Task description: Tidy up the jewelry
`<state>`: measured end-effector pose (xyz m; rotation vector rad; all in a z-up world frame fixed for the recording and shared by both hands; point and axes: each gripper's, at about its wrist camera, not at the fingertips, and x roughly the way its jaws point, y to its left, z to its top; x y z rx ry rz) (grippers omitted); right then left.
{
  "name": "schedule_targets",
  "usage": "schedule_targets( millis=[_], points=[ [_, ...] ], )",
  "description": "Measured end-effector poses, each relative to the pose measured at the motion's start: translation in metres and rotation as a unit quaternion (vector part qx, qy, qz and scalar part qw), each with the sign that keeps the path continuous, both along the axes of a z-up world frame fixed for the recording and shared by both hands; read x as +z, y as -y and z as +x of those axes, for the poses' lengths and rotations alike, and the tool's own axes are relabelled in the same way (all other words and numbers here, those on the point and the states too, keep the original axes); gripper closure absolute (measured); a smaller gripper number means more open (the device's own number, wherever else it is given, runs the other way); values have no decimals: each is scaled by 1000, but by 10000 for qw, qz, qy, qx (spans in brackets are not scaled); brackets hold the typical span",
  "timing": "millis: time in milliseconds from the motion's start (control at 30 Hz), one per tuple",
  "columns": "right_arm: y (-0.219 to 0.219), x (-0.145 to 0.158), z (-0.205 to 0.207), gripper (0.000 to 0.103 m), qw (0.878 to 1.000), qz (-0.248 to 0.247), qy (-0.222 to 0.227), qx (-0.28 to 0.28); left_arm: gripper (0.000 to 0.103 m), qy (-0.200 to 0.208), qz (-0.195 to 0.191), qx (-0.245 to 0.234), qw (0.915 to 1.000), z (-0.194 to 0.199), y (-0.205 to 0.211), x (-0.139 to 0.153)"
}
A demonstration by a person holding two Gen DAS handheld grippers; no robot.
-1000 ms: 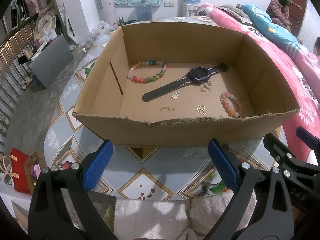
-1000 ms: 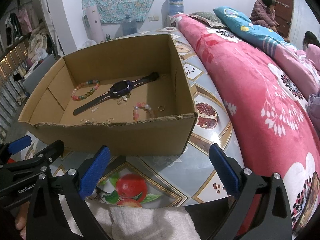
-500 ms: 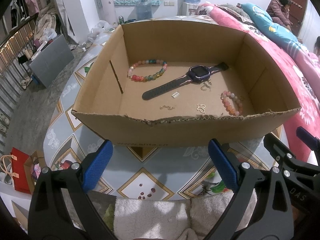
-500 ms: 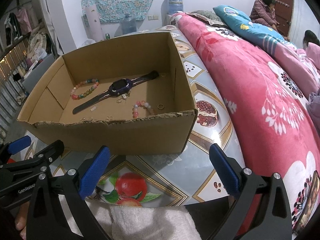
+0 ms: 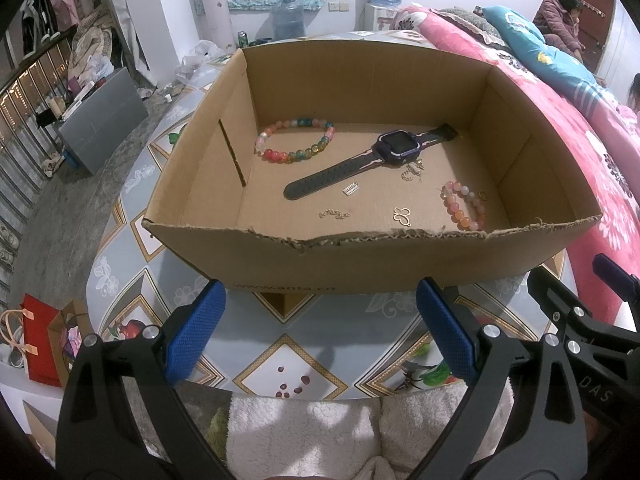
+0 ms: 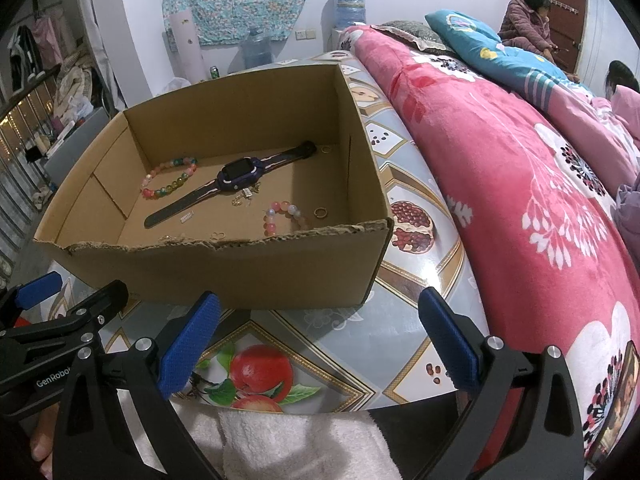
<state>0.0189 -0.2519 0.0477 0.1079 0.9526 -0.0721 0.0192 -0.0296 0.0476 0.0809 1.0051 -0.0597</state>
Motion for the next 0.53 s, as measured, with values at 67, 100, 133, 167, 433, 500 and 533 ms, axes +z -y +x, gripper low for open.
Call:
schedule_targets(
  millis=[67, 100, 133, 167, 433, 500, 533],
  points=[
    [0, 0, 0, 6, 10000, 2, -2, 1, 11, 5, 3, -4, 10000, 0, 0, 0],
    [0, 0, 0, 6, 10000, -1, -1, 4, 11, 4, 3, -3, 10000, 0, 0, 0],
    [0, 0, 0, 6, 10000, -4, -2, 4, 11, -1, 1, -3, 10000, 0, 0, 0],
    [0, 0, 0, 6, 10000, -6, -1, 4, 11, -2, -1, -4, 10000, 0, 0, 0],
    [0, 0, 0, 6, 10000, -3, 3, 13, 11, 9, 5, -5, 10000, 0, 0, 0],
    [1, 0, -1, 6, 10000, -8, 8, 12, 11, 15, 1, 4, 10000, 0, 0, -1],
    [1, 0, -1, 6, 10000, -11, 9, 11, 11, 14, -2, 9, 10000, -1, 1, -2]
  ],
)
